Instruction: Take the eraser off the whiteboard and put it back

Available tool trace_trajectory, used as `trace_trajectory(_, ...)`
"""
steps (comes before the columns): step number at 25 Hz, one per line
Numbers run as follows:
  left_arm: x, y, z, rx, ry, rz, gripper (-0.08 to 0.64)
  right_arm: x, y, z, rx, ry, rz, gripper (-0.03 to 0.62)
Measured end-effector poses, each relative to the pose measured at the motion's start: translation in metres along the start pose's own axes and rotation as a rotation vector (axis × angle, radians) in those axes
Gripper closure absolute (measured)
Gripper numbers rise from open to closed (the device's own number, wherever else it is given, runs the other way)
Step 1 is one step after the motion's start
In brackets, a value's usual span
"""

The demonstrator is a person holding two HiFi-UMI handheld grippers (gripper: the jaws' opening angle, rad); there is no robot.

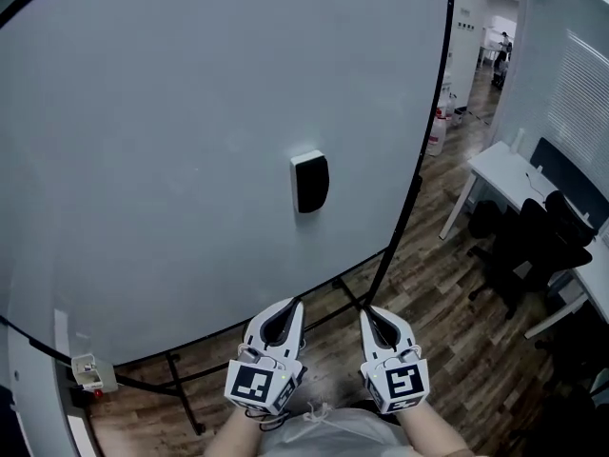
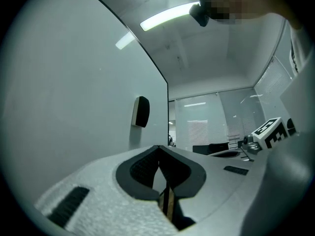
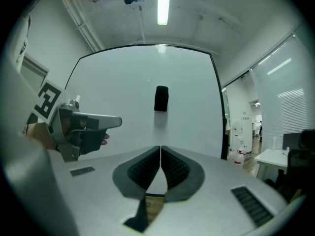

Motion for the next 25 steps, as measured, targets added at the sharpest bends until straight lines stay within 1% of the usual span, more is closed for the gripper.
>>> trace_trajectory(5,-0.019,-0.024,-0.008,0.007,-0.049,-0.096,0.545,0.014,-0.049,0.002,0.037,-0.011,-0.103,0.565)
trace_trajectory(9,-0.025,-0.044,-0.016,0.017,-0.085,-0.197,0.545,0.031,-0.083,-0.010,0.043,-0.009,-0.159,0.565)
trace_trajectory(13,-0.025,-0.062,-0.019,0.029,-0.099,-0.324,0.544,0.047,-0.111,-0.012,0.056,0.012,-0.275,0.565)
trace_trajectory(16,-0.021,-0.076,-0.022,0.045,-0.096,-0.401,0.543,0.054,-0.126,-0.011,0.064,0.021,-0.365,0.565)
trace_trajectory(18,-0.016,-0.085,-0.026,0.054,-0.093,-0.440,0.543,0.059,-0.135,-0.013,0.066,0.016,-0.410,0.565)
trace_trajectory(21,-0.012,-0.098,-0.032,0.071,-0.129,-0.484,0.543,0.069,-0.144,-0.015,0.062,0.022,-0.455,0.565)
trace_trajectory(23,-0.011,-0.107,-0.039,0.082,-0.112,-0.504,0.541,0.072,-0.149,-0.015,0.064,0.020,-0.493,0.565)
trace_trajectory(24,-0.011,-0.111,-0.042,0.083,-0.108,-0.514,0.536,0.072,-0.151,-0.014,0.072,0.021,-0.518,0.565)
trace_trajectory(25,-0.012,-0.115,-0.044,0.080,-0.112,-0.525,0.497,0.072,-0.153,-0.013,0.077,0.024,-0.540,0.565)
Point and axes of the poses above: the fingertips, and each gripper's own axes: y backward along the fingers, x to its right, z out of its underside, the point moved 4 cm from there along y, backward along the fingers, and after that the axes turned 5 degrees about z, right-handed, at the moved point
